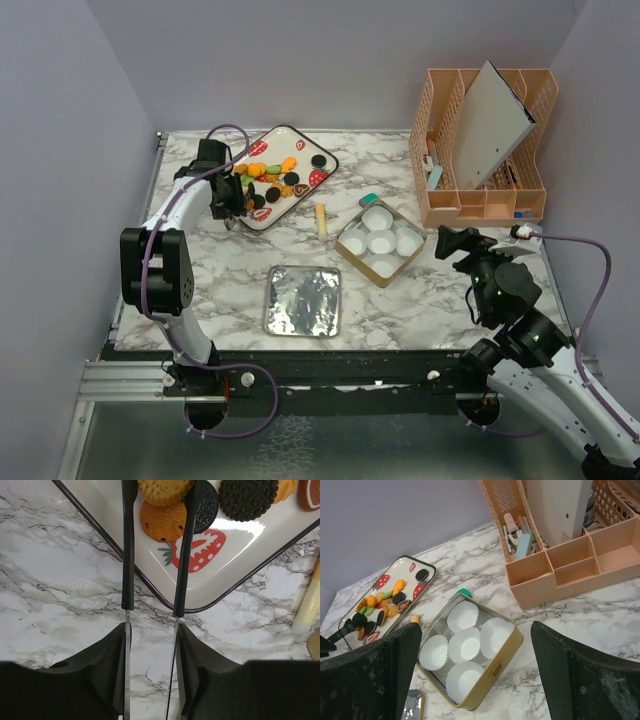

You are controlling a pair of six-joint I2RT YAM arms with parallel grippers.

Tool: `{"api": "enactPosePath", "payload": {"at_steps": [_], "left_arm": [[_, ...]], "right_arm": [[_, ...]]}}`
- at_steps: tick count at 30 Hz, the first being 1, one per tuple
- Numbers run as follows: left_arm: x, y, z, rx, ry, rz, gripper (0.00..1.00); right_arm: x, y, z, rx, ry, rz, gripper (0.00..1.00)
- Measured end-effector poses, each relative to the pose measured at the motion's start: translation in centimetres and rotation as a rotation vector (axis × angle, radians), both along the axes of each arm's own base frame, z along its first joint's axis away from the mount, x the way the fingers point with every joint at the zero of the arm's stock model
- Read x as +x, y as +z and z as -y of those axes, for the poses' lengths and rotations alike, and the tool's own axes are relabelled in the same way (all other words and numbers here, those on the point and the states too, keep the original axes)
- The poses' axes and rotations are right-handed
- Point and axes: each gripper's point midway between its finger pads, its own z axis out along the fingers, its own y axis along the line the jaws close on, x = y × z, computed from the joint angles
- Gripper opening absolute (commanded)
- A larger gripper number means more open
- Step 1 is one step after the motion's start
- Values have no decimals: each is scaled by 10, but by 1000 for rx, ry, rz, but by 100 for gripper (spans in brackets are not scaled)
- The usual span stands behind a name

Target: Pack the cookies

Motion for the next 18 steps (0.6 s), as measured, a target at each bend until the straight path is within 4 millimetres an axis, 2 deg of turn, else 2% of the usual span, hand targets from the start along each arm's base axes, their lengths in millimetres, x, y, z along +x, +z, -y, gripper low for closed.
{"api": "enactPosePath", "payload": {"at_steps": [8, 18], "left_arm": [[-2, 6, 1, -8, -4, 2, 29], [-4, 48, 5, -14, -16, 111, 28]], "right_arm": [[-1, 2, 1, 5, -2, 7, 99], [-1, 2, 1, 5, -1, 6, 99]]}}
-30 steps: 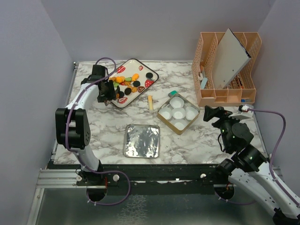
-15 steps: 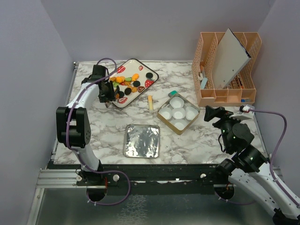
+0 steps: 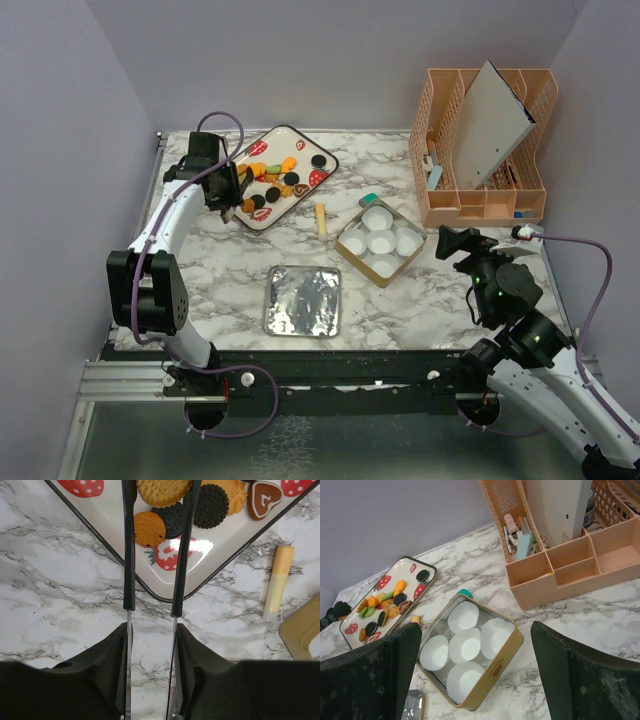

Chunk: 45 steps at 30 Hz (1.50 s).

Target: Pack the cookies

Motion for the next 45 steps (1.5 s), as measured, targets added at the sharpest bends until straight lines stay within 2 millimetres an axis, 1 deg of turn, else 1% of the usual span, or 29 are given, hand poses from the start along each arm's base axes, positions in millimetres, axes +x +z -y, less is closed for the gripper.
{"api": "enactPosePath", "payload": {"at_steps": [3, 5, 8, 11, 12, 14, 17, 18, 19, 20, 23, 28, 33, 37, 41, 45], "left_arm": [[-2, 13, 9, -1, -24, 34, 28], [-6, 21, 22, -3, -59, 56, 28], [-13, 30, 47, -7, -124, 79, 28], [-27, 37, 84, -12, -222, 99, 28], [-33, 38, 99, -15, -259, 101, 28], [-44, 38, 121, -20, -318, 101, 28], [-58, 38, 149, -25, -391, 102, 28], [-65, 38, 161, -27, -422, 104, 28], [-68, 39, 167, -28, -436, 105, 28], [-75, 39, 179, -31, -467, 109, 28], [-89, 37, 203, -32, -525, 114, 28], [-107, 22, 240, -14, -610, 87, 28], [-113, 12, 270, 10, -663, 80, 28], [-109, 8, 289, 30, -679, 92, 28], [-100, 1, 297, 64, -671, 104, 28], [-92, -12, 300, 103, -662, 95, 29]], "right_arm": [[0, 0, 0, 0, 1, 0, 99], [0, 0, 0, 1, 1, -1, 98], [-1, -1, 0, 2, 1, -7, 98], [-2, -3, 1, -1, 1, -16, 99], [-3, -4, 2, -2, 0, -17, 99], [-5, -4, 3, 0, 0, -19, 99], [-7, -3, 4, 8, 0, -13, 99], [-7, -2, 5, 10, 0, -10, 99], [-7, -2, 5, 11, 0, -9, 99], [-8, -2, 5, 12, 0, -8, 99], [-8, -2, 5, 15, 0, -9, 100], [-9, -1, 6, 21, -1, -6, 100], [-12, 2, 8, 32, -2, 9, 100], [-13, 4, 10, 41, -4, 16, 100], [-14, 3, 11, 43, -9, 14, 100], [-14, 2, 12, 42, -15, 11, 100]]}}
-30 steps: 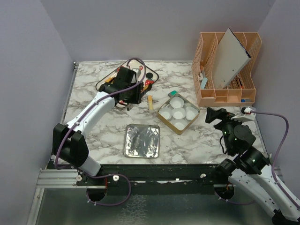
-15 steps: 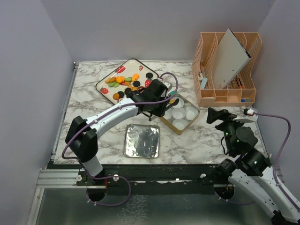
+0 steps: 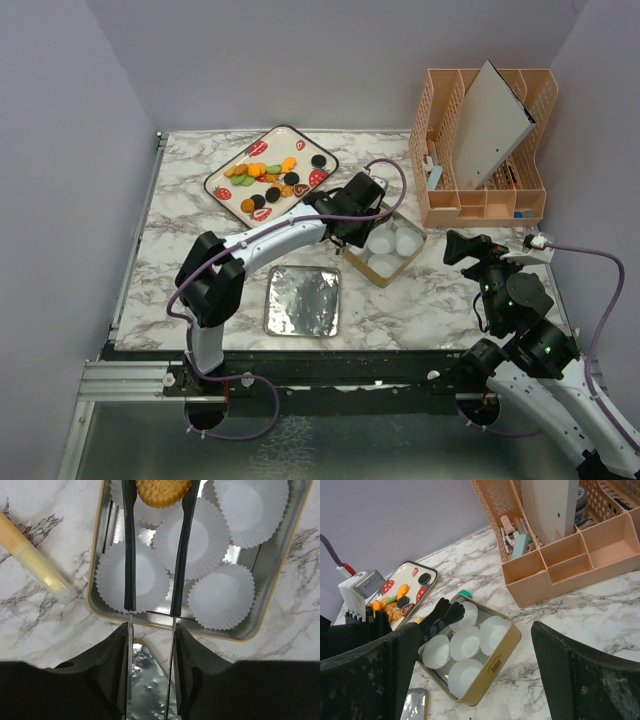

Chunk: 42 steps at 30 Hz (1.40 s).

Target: Pack the cookies

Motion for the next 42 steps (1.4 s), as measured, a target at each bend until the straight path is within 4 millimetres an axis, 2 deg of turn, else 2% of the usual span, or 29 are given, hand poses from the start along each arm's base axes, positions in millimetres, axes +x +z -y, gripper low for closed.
{"api": "enactPosePath", "payload": {"at_steps": [10, 23, 38, 42], "left_arm": [[13, -22, 0, 70, 17, 11, 36], [18, -25, 6, 83, 12, 26, 51], [18, -22, 8, 77, 8, 30, 49], [16, -11, 7, 60, 9, 43, 46]], "right_arm": [[0, -3, 2, -8, -9, -11, 100], [-1, -3, 2, -8, -9, -11, 100], [-1, -3, 2, -8, -9, -11, 100], [-1, -3, 2, -8, -9, -11, 100]]}}
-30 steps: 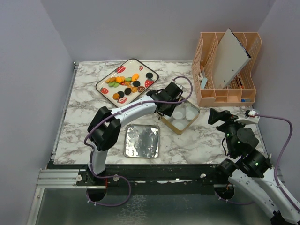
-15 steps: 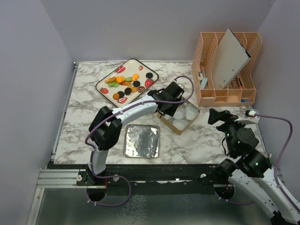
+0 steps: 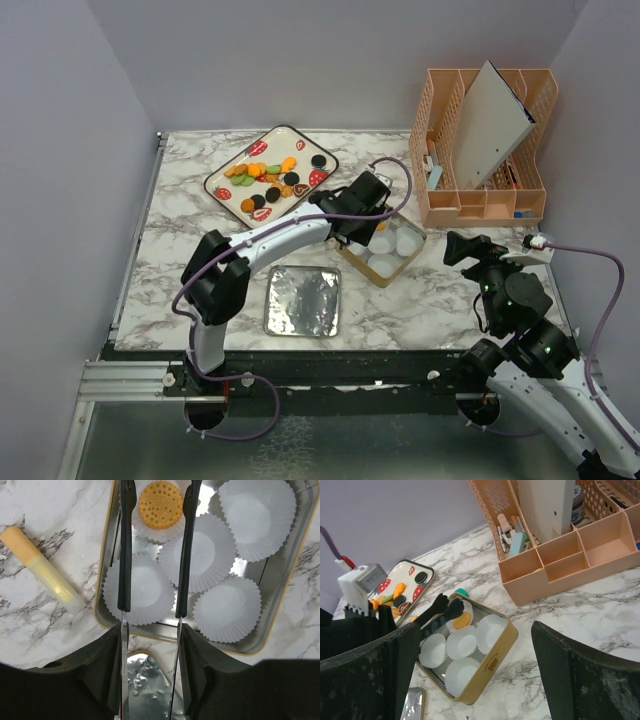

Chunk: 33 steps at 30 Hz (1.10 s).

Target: Pack the cookies

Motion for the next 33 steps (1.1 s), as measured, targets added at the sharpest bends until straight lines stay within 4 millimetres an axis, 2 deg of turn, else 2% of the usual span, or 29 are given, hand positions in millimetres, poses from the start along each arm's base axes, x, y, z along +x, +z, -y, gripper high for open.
{"api": "enactPosePath", "payload": {"at_steps": [8, 11, 13, 19, 24, 33], "left_arm": [[0, 56, -19, -87, 28, 73, 44], [8, 70, -42, -108, 76, 91, 44], [14, 71, -59, -106, 111, 91, 44], [32, 60, -132, -78, 262, 54, 44], [37, 51, -189, -57, 379, 15, 44], [39, 33, -263, -59, 540, -49, 45]], "right_arm": [[0, 0, 0, -1, 0, -1, 100], [0, 0, 0, -1, 0, -1, 100], [0, 0, 0, -1, 0, -1, 100], [0, 0, 0, -1, 0, -1, 100], [0, 0, 0, -1, 0, -1, 100], [0, 0, 0, -1, 0, 0, 100]]}}
